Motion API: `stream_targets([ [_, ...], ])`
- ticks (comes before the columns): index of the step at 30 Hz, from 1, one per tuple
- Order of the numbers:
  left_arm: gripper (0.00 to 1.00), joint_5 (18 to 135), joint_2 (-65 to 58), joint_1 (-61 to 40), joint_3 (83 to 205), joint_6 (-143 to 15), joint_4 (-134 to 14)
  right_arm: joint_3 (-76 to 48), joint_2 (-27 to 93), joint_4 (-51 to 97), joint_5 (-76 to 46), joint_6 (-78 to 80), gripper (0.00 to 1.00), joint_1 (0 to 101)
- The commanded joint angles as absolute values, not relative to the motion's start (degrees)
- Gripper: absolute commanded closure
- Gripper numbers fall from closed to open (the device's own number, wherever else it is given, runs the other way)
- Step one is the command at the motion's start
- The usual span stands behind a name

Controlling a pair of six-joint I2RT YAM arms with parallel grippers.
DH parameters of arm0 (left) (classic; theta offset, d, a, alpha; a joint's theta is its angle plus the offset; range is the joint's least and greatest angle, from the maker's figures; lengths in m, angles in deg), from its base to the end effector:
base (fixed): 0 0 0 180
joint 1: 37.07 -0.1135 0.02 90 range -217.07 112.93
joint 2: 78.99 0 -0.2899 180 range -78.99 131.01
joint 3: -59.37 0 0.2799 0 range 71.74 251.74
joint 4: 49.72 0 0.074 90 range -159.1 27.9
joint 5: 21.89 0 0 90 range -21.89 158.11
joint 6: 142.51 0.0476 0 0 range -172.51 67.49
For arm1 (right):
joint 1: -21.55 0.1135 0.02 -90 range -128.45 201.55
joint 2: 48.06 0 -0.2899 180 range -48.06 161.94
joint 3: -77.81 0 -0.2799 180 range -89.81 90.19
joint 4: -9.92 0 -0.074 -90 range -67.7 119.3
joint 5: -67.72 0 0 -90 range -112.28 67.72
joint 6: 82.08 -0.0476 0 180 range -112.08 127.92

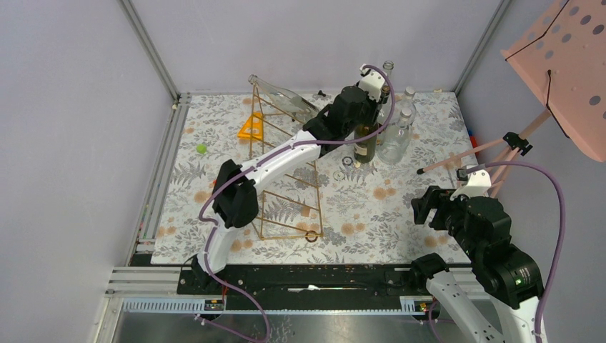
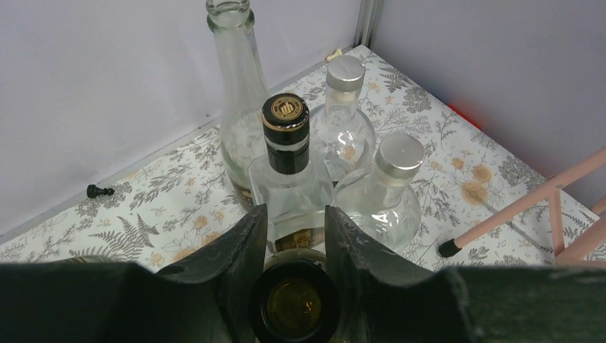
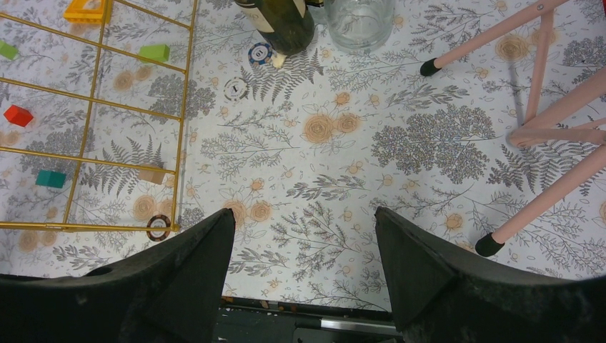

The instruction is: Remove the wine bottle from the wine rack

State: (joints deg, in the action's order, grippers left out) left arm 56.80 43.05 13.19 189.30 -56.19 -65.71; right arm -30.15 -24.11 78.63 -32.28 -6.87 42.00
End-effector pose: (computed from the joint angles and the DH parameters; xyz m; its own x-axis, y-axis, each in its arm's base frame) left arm 0.3719 -0.4327 0.3807 -0.1303 0.0583 -0.9898 0.6228 0.7815 -0.0360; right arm 0.0546 0.0115 0.3969 -0.3680 0.1311 -0.9205 -0.1012 0.9785 0.1798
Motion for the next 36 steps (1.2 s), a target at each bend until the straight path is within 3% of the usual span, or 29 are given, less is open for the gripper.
stream_targets([
  [1, 1.00, 55.2, 43.0, 13.9, 195.4, -54.4, -52.4, -30.8, -24.5, 78.5, -33.0, -6.2, 0.21, 42.0],
  [8, 1.00, 55.1, 43.4, 14.6, 195.4, -53.7, -52.6, -31.4, -24.9, 78.0, -32.9, -6.1, 0.20, 42.1],
  [26, 1.00, 51.2, 30.1, 14.9, 195.0, -49.2, -67.1, -32.7, -24.7, 77.0, -33.0, -5.8, 0.20, 42.1],
  [36, 1.00, 63.0, 33.3, 15.1, 198.4, -59.6, -69.6, -32.3, -26.1, 77.3, -33.9, -6.2, 0.20, 42.1],
])
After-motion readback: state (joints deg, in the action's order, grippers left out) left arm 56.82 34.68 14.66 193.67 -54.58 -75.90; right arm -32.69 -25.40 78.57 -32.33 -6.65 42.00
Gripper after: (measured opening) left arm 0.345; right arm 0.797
